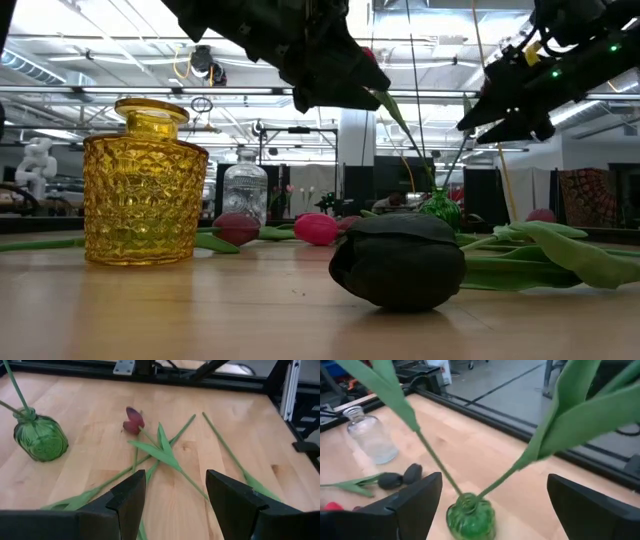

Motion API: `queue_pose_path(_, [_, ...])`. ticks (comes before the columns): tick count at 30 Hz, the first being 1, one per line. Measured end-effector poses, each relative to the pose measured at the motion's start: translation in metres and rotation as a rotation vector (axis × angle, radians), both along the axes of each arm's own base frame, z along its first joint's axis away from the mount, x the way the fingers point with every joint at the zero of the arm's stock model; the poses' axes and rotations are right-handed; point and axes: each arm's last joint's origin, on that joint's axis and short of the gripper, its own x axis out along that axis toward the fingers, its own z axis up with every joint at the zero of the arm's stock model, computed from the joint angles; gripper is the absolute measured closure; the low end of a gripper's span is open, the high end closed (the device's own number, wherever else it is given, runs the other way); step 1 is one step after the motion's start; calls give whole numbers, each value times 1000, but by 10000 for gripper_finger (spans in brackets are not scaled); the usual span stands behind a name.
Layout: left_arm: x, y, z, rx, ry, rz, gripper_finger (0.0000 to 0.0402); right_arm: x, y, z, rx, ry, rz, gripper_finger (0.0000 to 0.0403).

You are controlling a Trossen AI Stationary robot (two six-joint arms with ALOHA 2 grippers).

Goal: Sort flowers into vase by color
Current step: Put the red tulip into the green vase

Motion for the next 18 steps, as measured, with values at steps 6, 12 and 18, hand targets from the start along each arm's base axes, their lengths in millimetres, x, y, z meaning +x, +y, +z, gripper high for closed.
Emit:
queue_pose_path(6, [-2, 0, -4, 8, 46, -1, 187, -8, 7, -6, 78, 35, 5, 50])
queue_pose_path(12, [-4, 1, -6, 13, 76, -1, 187, -9, 14, -9, 198, 13, 84, 50])
queue_pose_path(18, [-8, 1, -13, 44, 155, -14, 187, -9, 21, -12, 277, 12, 146, 50])
